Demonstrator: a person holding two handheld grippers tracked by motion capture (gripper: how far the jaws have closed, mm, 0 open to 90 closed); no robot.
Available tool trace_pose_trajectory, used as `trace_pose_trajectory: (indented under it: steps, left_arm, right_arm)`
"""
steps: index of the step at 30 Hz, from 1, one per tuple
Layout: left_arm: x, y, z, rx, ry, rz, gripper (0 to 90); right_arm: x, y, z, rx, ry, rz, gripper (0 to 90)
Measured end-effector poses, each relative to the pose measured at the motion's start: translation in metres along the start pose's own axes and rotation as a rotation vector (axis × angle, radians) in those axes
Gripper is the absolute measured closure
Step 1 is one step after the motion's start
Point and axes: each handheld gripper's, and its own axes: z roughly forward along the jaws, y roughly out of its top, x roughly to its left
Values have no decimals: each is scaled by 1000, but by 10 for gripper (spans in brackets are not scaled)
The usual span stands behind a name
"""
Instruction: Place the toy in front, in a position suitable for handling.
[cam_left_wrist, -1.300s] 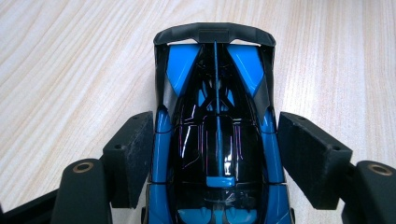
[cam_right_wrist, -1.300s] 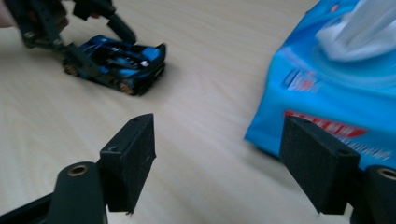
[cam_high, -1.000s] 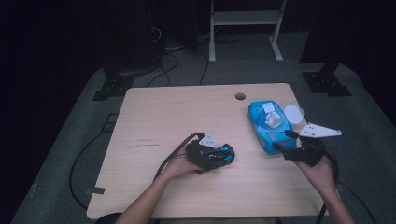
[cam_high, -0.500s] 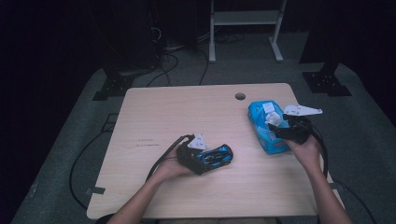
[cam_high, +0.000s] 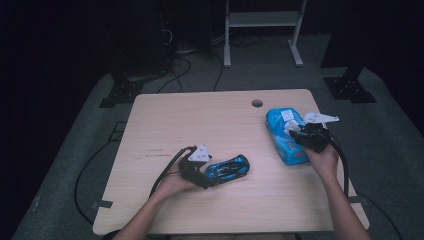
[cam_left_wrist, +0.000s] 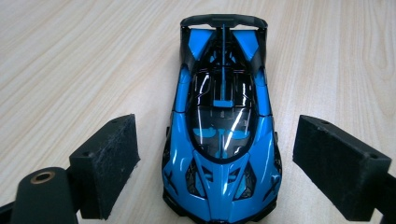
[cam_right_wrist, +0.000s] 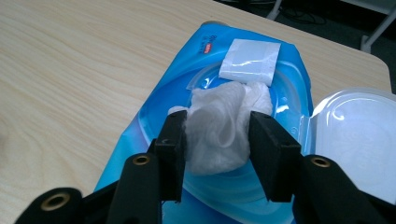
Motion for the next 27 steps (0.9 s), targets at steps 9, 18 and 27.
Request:
trace_pose_trajectory:
  steps: [9,18,27]
  left_arm:
    - [0,-2,1,-5,8,6,132]
    - [0,-3,-1,-16,18,6,132]
    - [-2,-4,2,-17,17,10,132]
  right_arm:
    - [-6,1,-14,-55,29,17,852]
    - [10,13,-66,-204,137,-9,856]
    - [85,4,-84,-192,360,-159,855]
